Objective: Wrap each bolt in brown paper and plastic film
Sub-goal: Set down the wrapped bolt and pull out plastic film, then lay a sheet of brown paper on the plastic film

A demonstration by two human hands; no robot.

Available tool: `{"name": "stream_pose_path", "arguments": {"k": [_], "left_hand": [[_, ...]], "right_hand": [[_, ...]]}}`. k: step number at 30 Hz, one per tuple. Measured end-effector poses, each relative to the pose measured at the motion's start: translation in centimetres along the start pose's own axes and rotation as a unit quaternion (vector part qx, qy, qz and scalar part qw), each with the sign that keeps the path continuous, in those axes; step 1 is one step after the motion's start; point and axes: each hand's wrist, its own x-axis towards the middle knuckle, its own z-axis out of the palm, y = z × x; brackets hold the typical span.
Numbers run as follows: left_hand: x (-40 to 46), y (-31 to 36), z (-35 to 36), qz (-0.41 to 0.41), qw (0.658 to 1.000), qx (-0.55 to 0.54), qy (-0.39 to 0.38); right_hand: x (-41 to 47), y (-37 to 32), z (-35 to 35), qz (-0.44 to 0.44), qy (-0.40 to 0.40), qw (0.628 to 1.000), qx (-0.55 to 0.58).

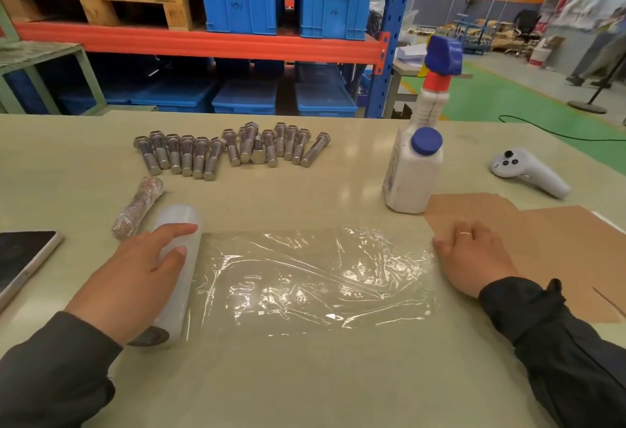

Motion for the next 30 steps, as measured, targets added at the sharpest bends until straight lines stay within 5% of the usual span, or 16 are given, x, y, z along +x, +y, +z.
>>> {"name": "stream_pose_path", "arguments": {"k": [12,19,24,27,30], "left_hand": [[0.1,-0.2,0.0,0.014,1.000,-0.022,-0.014],[0.0,0.0,0.1,0.025,1.000,-0.016,-0.010],[0.0,0.1,0.0,0.027,0.999,-0.019,-0.009],[0.0,0.2,0.1,0.025,1.000,-0.017,-0.007],[0.2,0.0,0.0,0.030,0.999,-0.012,-0.010]], "right_hand": [[0.9,1.0,0.2,-0.033,-0.022,0.997,-0.067],[-2.0,0.0,-4.6,0.052,-0.063,0.996,-0.039],[-8.7,-4.2,-8.8,-0.149,0.032,0.988,-0.038],[-10.8,-7.4,-8.4,-0.365,0.083,0.923,0.090],[-9.8,-9.6,-5.2,-0.482,0.028,0.876,0.018]]}}
